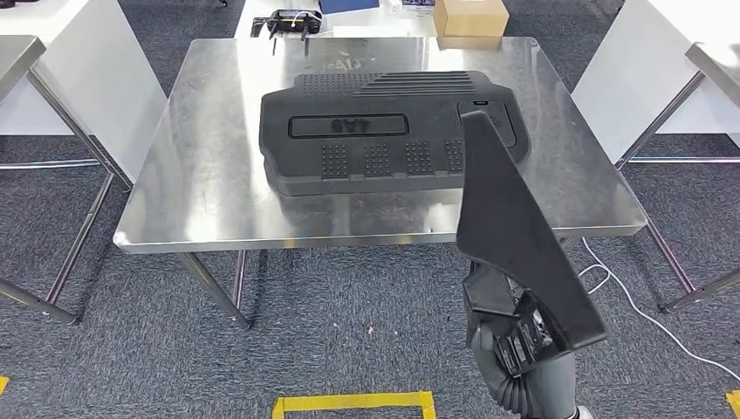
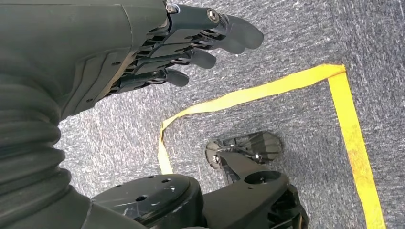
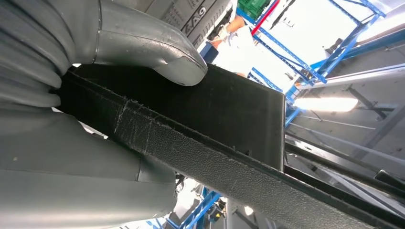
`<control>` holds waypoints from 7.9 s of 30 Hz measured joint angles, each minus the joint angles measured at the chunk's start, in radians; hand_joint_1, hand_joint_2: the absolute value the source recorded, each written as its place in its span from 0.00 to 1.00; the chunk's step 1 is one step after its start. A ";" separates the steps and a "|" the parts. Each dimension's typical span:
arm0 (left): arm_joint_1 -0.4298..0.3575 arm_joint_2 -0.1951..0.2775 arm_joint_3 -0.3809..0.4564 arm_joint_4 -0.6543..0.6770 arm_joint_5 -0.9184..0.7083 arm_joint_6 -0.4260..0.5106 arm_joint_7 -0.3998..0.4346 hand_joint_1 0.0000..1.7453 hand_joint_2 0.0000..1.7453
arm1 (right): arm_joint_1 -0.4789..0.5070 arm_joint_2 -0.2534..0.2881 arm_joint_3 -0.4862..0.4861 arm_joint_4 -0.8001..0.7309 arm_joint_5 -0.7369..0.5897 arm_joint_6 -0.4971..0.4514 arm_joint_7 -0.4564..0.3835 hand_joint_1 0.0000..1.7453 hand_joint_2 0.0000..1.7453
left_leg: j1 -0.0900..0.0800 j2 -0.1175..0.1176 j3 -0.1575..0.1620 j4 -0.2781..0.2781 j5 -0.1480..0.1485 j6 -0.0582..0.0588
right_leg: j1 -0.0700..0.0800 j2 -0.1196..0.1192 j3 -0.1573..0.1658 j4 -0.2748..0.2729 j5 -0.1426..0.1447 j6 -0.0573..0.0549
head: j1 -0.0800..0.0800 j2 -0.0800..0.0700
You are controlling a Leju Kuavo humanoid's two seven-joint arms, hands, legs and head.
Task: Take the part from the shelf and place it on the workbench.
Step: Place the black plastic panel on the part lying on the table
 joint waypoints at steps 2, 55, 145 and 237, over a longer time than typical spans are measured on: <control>0.000 0.000 0.000 0.000 -0.003 -0.003 0.001 0.00 1.00 | 0.000 0.000 0.000 0.000 0.000 0.000 0.000 1.00 1.00 | 0.001 0.000 0.000 0.000 0.000 0.000 | 0.002 0.000 0.000 0.000 0.000 0.000 | 0.000 0.000; 0.008 0.012 0.000 0.000 -0.042 -0.020 0.022 0.00 1.00 | -0.046 -0.040 -0.021 0.001 0.377 -0.061 0.119 1.00 1.00 | -0.002 -0.012 0.029 -0.003 -0.027 0.024 | -0.002 0.011 -0.112 0.126 -0.057 0.025 | -0.010 0.000; -0.018 0.042 0.000 0.000 -0.116 -0.039 0.097 0.00 0.00 | -0.797 -0.046 0.023 1.165 0.645 0.139 0.224 0.00 0.00 | -0.007 0.001 -0.036 0.000 0.033 0.016 | 0.011 0.010 0.046 -0.013 -0.042 -0.015 | -0.009 0.000; 0.014 0.034 0.062 0.000 0.029 -0.023 -0.017 0.00 0.00 | -0.006 0.183 -0.114 -0.062 -0.780 0.686 -0.135 0.00 0.00 | -0.006 0.002 -0.035 -0.001 0.030 0.012 | 0.011 0.010 0.046 -0.013 -0.048 -0.017 | -0.009 0.000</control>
